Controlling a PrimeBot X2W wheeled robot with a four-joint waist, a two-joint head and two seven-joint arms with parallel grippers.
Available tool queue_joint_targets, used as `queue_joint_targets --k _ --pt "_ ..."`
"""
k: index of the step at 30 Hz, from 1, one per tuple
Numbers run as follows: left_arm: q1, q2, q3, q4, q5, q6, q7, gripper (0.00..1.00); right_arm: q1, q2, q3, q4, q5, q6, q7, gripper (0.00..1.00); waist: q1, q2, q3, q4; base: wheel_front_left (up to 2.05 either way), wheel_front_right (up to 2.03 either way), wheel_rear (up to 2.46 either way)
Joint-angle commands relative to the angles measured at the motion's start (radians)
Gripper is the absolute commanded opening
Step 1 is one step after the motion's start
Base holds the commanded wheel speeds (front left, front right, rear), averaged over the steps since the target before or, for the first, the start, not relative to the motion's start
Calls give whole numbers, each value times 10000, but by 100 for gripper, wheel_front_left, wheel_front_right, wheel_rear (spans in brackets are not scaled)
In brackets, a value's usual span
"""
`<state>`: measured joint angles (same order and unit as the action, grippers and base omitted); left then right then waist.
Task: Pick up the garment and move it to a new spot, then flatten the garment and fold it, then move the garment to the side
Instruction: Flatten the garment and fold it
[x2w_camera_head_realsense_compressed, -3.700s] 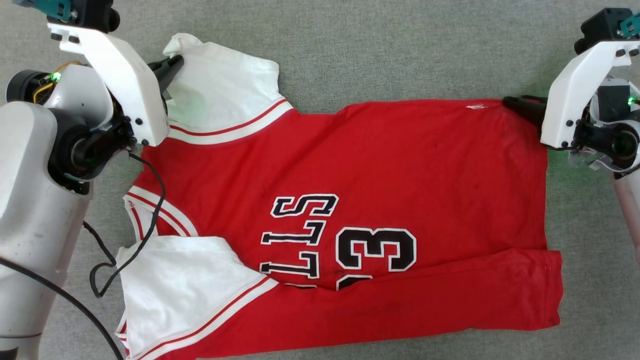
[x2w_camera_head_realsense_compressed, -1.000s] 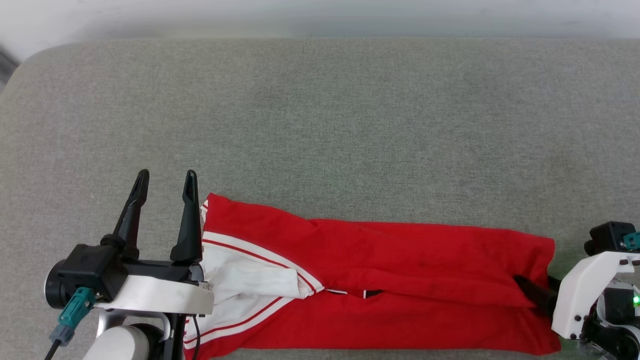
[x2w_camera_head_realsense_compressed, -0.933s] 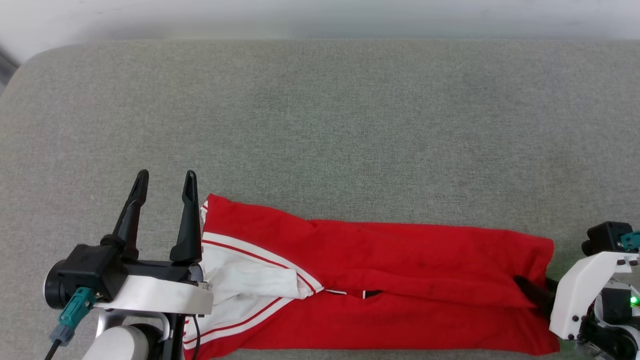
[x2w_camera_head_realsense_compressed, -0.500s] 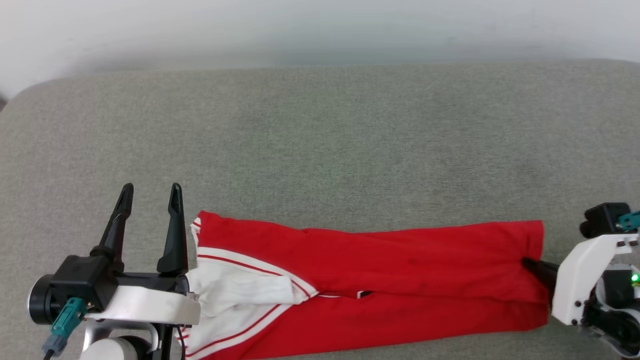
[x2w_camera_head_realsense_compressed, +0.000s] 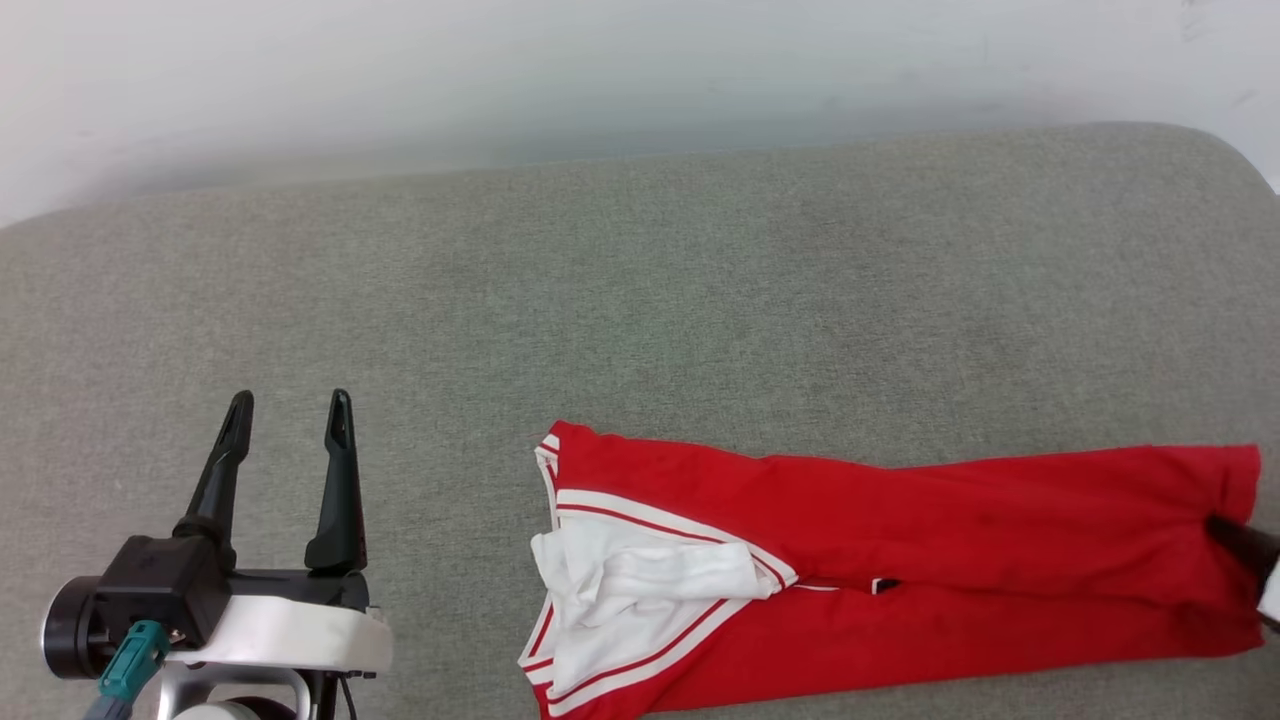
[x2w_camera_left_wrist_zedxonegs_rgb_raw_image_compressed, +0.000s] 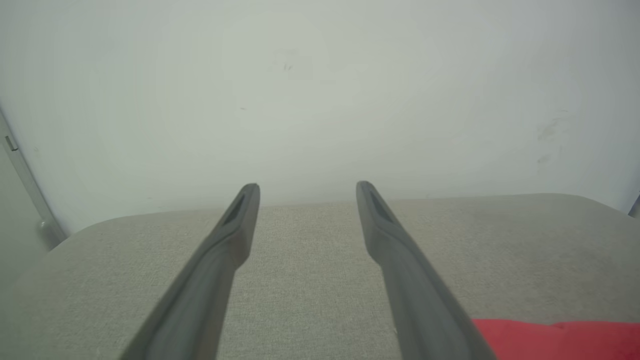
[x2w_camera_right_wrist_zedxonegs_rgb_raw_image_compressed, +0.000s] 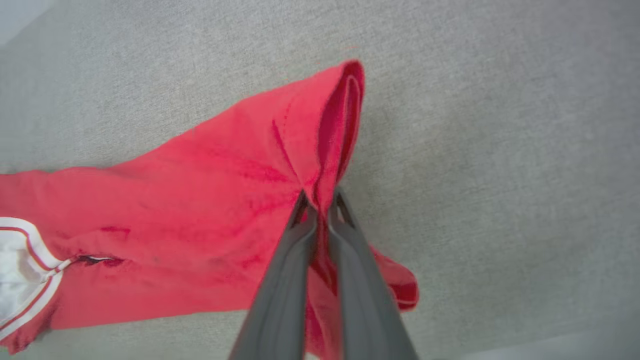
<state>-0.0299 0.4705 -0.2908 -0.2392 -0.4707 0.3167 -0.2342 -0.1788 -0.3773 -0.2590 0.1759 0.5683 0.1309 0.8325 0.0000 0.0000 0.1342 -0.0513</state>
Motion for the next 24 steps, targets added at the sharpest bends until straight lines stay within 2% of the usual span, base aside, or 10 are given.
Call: queue_joint_targets --k 1,7,10,14,18,24 --pt "64 11 -40 -57 51 41 13 100 -33 384 -194 -68 303 -2 380 0 0 0 23 -49 0 0 0" --pt "-77 19 -139 -63 35 -46 61 100 31 1617 -240 -645 1309 -2 1986 0 0 0 28 1 0 0 0" --pt "-152 15 -194 -54 33 -76 76 100 100 2441 -30 -1042 2209 -2 2742 0 0 0 33 105 0 0 0" --pt "-250 -18 -306 -18 16 -148 117 100 -102 3053 252 -1198 3567 -2 3539 0 0 0 65 292 0 0 0" --pt "-432 -28 -462 13 73 -246 170 100 -389 3236 728 -1047 4537 -2 3699 0 0 0 162 599 0 0 0" --pt "-737 -134 -597 44 114 -347 130 100 -943 3291 2112 -588 5434 -2 3020 0 0 0 534 1063 0 0 0"
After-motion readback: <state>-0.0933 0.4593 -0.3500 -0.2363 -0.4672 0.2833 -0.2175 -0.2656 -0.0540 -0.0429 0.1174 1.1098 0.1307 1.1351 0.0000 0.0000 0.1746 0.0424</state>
